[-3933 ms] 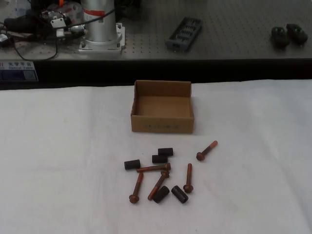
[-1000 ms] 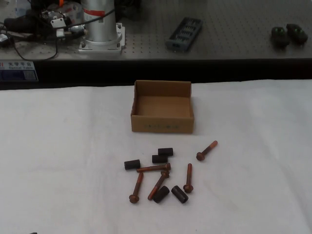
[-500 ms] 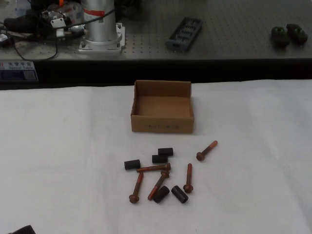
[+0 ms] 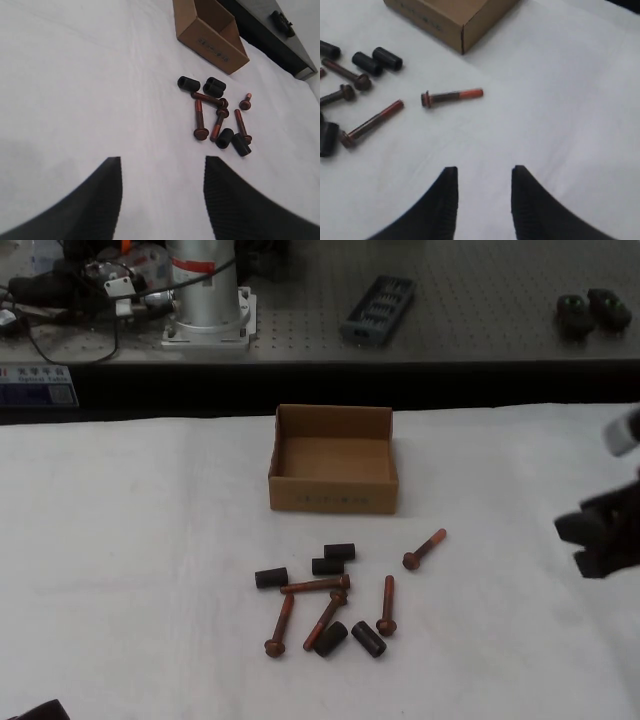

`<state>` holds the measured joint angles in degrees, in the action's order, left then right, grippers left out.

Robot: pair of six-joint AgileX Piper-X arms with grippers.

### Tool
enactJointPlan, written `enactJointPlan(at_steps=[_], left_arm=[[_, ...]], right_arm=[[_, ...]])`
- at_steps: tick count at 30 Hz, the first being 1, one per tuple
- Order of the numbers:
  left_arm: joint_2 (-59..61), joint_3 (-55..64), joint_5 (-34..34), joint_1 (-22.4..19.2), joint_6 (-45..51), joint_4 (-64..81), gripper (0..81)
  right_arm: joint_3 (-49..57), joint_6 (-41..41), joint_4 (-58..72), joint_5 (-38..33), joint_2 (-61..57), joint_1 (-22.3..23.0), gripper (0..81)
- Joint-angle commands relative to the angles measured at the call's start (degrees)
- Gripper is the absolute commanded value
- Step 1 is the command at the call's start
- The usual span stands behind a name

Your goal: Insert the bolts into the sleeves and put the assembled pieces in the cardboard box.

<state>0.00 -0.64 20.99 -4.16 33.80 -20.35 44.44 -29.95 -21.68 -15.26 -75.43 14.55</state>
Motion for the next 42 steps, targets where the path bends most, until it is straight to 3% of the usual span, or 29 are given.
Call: enactJointPlan(at_steps=[1, 12, 21, 28, 42], left_arm=[[0.0, 0.6, -0.3, 0.1, 1.0, 1.1, 37.5], [0.0, 0.6, -2.7, 0.1, 0.5, 1.1, 37.5], [0.0, 0.6, -4.4, 0.1, 0.5, 1.1, 37.5], [0.0, 0.6, -5.7, 0.1, 0.5, 1.1, 37.5], [0.0, 0.6, -5.7, 0.1, 0.5, 1.2, 37.5]], right_arm=[[3.3, -8.1, 0.2, 0.5, -3.5, 0.7, 26.8], [12.7, -36.0, 1.9, 0.5, -18.6, 3.0, 26.8], [12.6, -53.8, 4.8, -0.1, -22.6, 8.9, 26.8], [12.6, -57.6, 11.9, 0.2, -26.3, 10.3, 26.8], [12.6, -58.0, 10.7, 0.3, -29.7, 10.4, 26.8]])
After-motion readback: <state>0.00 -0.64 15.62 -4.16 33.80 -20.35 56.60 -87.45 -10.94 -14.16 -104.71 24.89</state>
